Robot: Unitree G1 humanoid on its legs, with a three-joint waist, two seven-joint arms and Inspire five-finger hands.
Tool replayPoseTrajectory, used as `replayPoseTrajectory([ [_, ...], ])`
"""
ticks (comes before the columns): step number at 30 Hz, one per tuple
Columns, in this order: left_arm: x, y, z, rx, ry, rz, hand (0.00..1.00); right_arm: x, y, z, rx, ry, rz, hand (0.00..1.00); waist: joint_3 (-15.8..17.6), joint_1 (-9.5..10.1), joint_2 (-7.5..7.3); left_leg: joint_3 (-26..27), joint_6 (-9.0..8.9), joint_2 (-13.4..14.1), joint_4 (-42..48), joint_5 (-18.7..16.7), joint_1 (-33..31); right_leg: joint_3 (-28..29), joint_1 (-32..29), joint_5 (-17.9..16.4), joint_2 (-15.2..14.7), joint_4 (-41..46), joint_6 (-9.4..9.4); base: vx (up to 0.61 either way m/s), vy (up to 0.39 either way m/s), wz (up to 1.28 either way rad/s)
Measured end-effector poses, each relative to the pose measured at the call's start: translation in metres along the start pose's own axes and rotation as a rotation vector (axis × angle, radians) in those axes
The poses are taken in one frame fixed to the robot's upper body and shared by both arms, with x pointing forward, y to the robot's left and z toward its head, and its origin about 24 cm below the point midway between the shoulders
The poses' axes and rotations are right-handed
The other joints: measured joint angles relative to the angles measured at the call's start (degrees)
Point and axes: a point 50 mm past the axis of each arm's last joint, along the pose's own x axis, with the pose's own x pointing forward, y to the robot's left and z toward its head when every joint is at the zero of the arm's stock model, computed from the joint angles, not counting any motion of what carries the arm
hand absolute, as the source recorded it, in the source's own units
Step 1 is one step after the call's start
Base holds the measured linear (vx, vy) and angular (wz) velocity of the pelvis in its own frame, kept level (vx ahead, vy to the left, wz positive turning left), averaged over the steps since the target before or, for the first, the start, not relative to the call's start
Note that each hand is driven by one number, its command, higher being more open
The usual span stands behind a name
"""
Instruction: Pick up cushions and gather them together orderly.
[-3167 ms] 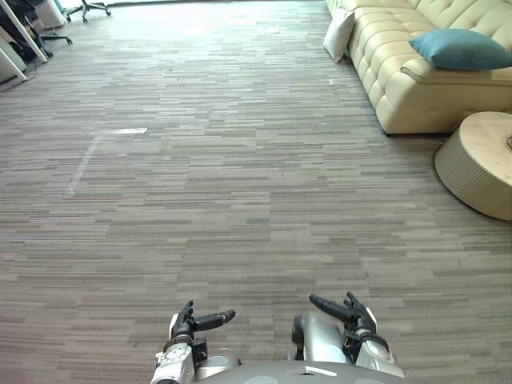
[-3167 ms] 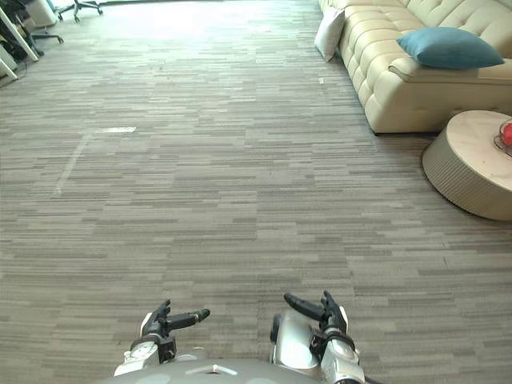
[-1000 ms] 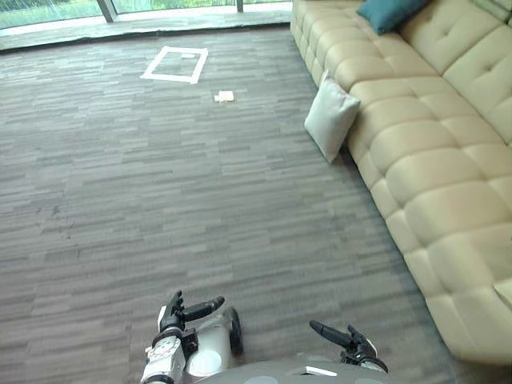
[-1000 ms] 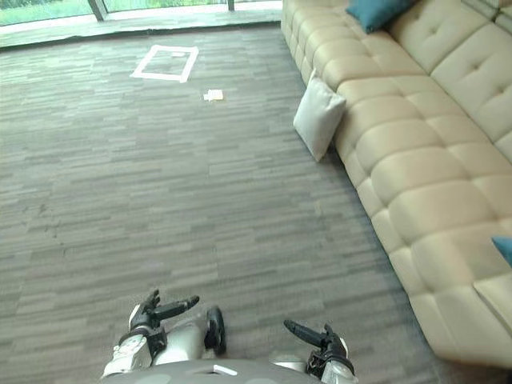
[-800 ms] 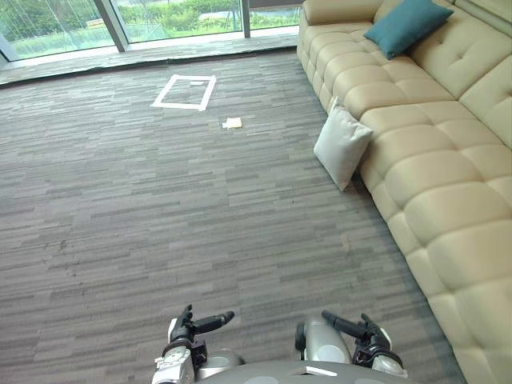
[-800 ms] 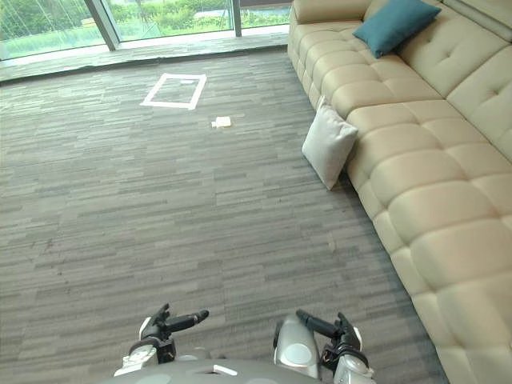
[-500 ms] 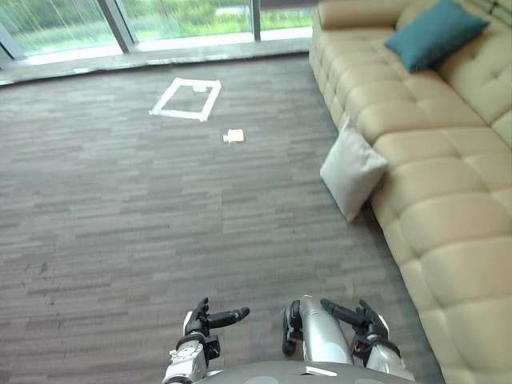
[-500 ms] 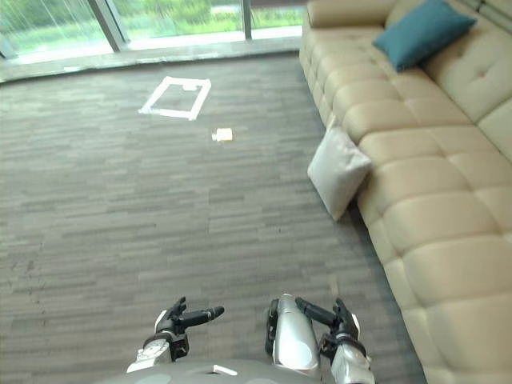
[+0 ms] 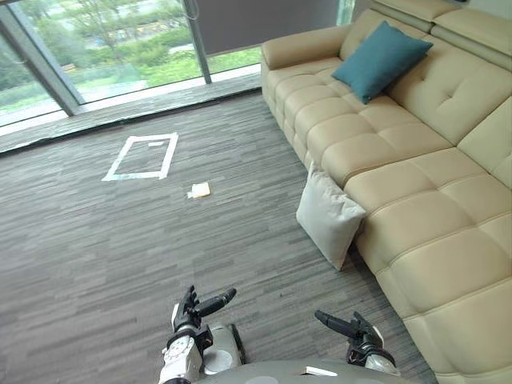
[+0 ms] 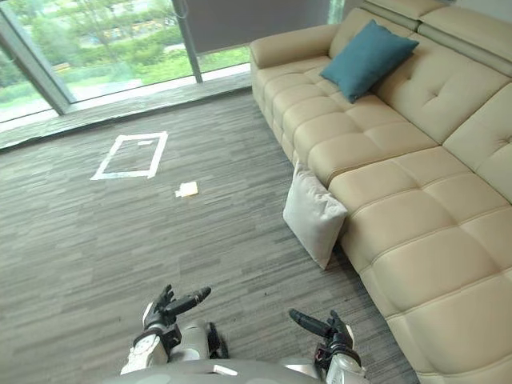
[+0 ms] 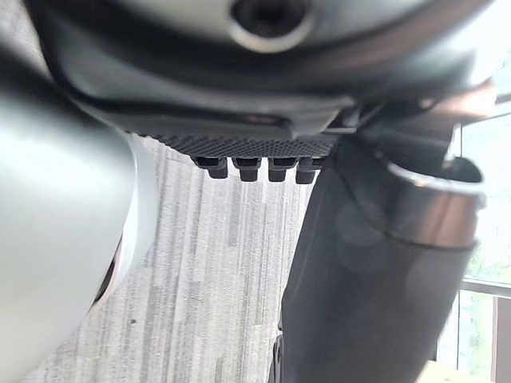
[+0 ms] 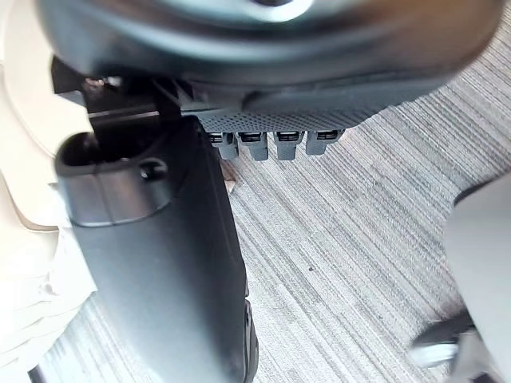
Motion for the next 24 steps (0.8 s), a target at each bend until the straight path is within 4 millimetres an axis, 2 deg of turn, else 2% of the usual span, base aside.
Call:
replayPoseTrajectory([
  [1,0.001,0.002,0.001,0.009,0.003,0.004,1.00,0.000,0.003,0.000,0.005,0.002,0.005,1.00,-0.4,-0.07,-0.63,-0.1,0.73,-0.3,0.0,-0.4,0.1,-0.1,-0.4,0.4,-0.7,0.7,0.32,0.67,0.170,-0.18],
  [2,0.003,0.003,0.004,0.019,0.002,0.006,1.00,-0.002,0.008,-0.005,0.019,0.012,0.011,1.00,-1.0,-0.10,-2.18,0.0,1.03,-1.4,0.6,-2.8,0.1,0.1,-1.8,2.0,-1.7,3.6,1.26,0.50,0.125,0.13],
  [4,0.003,0.002,0.005,0.052,0.004,-0.011,1.00,-0.004,0.009,-0.010,0.033,0.024,0.010,1.00,-1.5,0.10,-3.08,0.1,1.17,-2.8,3.7,-7.9,0.9,-0.1,-3.7,5.4,-3.1,10.8,1.58,0.65,0.188,0.09],
  [5,0.003,0.003,0.003,0.054,0.016,-0.008,1.00,-0.003,0.010,-0.007,0.030,0.016,0.015,1.00,-1.5,0.09,-3.02,0.9,1.56,-3.2,5.2,-11.3,2.8,-0.3,-6.8,8.9,-3.9,20.0,2.88,0.57,0.158,-0.08],
  [6,0.003,0.003,0.002,0.054,0.021,-0.008,1.00,-0.002,0.011,-0.006,0.030,0.013,0.017,1.00,-1.5,0.09,-2.92,1.0,1.64,-3.3,5.3,-11.9,3.4,-0.4,-7.8,10.1,-4.2,22.6,3.41,0.62,0.158,-0.32],
  [7,0.003,0.002,-0.002,0.055,0.040,-0.006,1.00,-0.001,0.014,0.001,0.021,-0.011,0.034,1.00,-1.2,0.05,-2.36,2.2,1.75,-3.3,4.6,-13.9,6.5,-1.0,-12.7,13.5,-5.9,33.9,5.50,0.37,0.089,-0.60],
  [8,0.002,0.004,-0.008,0.057,0.064,0.004,1.00,0.000,0.013,0.011,0.003,-0.053,0.046,1.00,-1.0,0.11,-1.77,4.5,1.80,-3.2,2.7,-15.1,11.2,-3.8,-18.1,10.9,-8.9,43.1,5.78,0.54,0.106,-0.74],
  [9,0.001,0.005,-0.011,0.058,0.075,0.006,1.00,0.000,0.012,0.015,-0.003,-0.068,0.045,1.00,-0.9,0.10,-1.30,5.5,1.47,-3.0,1.1,-15.4,13.4,-6.4,-20.0,9.8,-10.6,45.2,5.27,0.42,0.038,-0.92],
  [10,0.000,0.004,-0.017,0.062,0.097,0.006,1.00,0.001,0.011,0.021,-0.012,-0.091,0.043,1.00,-0.9,0.12,-0.04,7.2,1.19,-1.8,-1.8,-15.5,17.3,-11.7,-23.4,7.7,-13.1,46.2,3.47,0.41,0.021,-0.82],
  [12,-0.003,0.003,-0.023,0.082,0.116,0.002,1.00,0.002,0.011,0.030,-0.026,-0.127,0.040,1.00,-0.5,0.09,1.77,9.5,0.84,0.4,-5.4,-15.3,22.2,-19.5,-28.3,4.6,-15.2,44.4,0.94,0.35,-0.024,-0.76],
  [13,-0.004,0.005,-0.028,0.089,0.131,0.005,1.00,0.003,0.013,0.033,-0.030,-0.140,0.043,1.00,-0.4,-0.30,1.89,10.4,0.12,1.4,-7.2,-14.9,24.7,-22.5,-30.1,3.5,-15.1,40.5,0.96,0.46,-0.119,-0.54],
  [15,-0.004,0.012,-0.029,0.134,0.146,0.001,1.00,0.004,0.018,0.034,-0.058,-0.132,0.061,1.00,-0.7,-0.47,0.29,11.7,-0.89,2.0,-8.7,-14.6,27.2,-27.2,-32.6,4.3,-15.1,27.6,1.16,0.38,-0.161,-0.35],
  [16,-0.004,0.014,-0.029,0.137,0.146,0.001,1.00,0.004,0.019,0.034,-0.065,-0.130,0.065,1.00,-0.7,-0.48,-0.12,12.0,-1.86,1.7,-8.8,-14.8,27.5,-27.8,-32.7,5.6,-14.9,24.6,1.08,0.37,-0.247,-0.34],
  [17,-0.003,0.016,-0.030,0.134,0.159,0.006,1.00,0.006,0.018,0.030,-0.096,-0.107,0.068,1.00,-0.6,-0.47,-0.33,12.0,-4.53,2.2,-9.3,-15.6,29.1,-29.2,-31.5,7.9,-13.4,17.9,-3.82,0.35,-0.252,-0.47],
  [18,-0.003,0.009,-0.035,0.132,0.182,-0.006,1.00,0.007,0.010,0.031,-0.117,-0.096,0.048,1.00,-1.0,-0.25,1.61,10.5,-5.33,3.5,-9.6,-16.2,28.6,-28.7,-31.3,8.1,-10.9,16.1,-4.45,0.39,-0.270,-0.64],
  [19,-0.004,0.003,-0.038,0.129,0.187,-0.026,1.00,0.008,0.000,0.028,-0.119,-0.073,0.019,1.00,-1.1,-0.46,3.10,7.1,-5.80,2.8,-11.0,-16.4,28.4,-28.4,-30.7,7.8,-9.2,14.7,-4.97,0.22,-0.143,-0.49],
  [20,-0.005,0.000,-0.038,0.139,0.188,-0.036,1.00,0.009,-0.006,0.024,-0.093,-0.053,0.000,1.00,-1.1,-0.65,3.38,6.6,-5.97,2.5,-11.2,-16.0,28.1,-28.4,-30.1,7.5,-8.3,14.0,-5.20,0.18,-0.107,-0.31],
  [21,-0.004,0.000,-0.037,0.146,0.185,-0.039,1.00,0.009,-0.009,0.022,-0.077,-0.043,-0.016,1.00,-1.0,-0.79,3.42,7.5,-6.19,2.6,-10.1,-15.5,27.9,-28.4,-29.1,7.0,-7.7,13.5,-5.19,0.17,-0.138,-0.08],
  [22,-0.003,0.001,-0.034,0.158,0.176,-0.042,1.00,0.008,-0.011,0.020,-0.074,-0.035,-0.025,1.00,-0.7,-1.08,2.39,7.4,-7.51,3.0,-6.6,-14.8,27.7,-28.1,-27.7,5.6,-7.7,13.2,-4.97,0.12,-0.107,-0.03],
  [23,-0.002,0.003,-0.033,0.164,0.172,-0.039,1.00,0.008,-0.011,0.018,-0.078,-0.031,-0.023,1.00,-0.5,-1.16,1.78,7.3,-7.93,3.6,-3.5,-14.8,26.7,-28.1,-27.0,5.4,-7.7,12.8,-4.90,0.19,-0.192,-0.03],
  [24,-0.001,0.006,-0.030,0.169,0.165,-0.030,1.00,0.007,-0.011,0.014,-0.073,-0.023,-0.024,1.00,-0.4,-1.06,1.03,7.2,-9.02,5.4,5.2,-14.6,23.6,-27.7,-25.2,5.2,-7.4,11.4,-4.96,0.14,-0.141,-0.15],
])
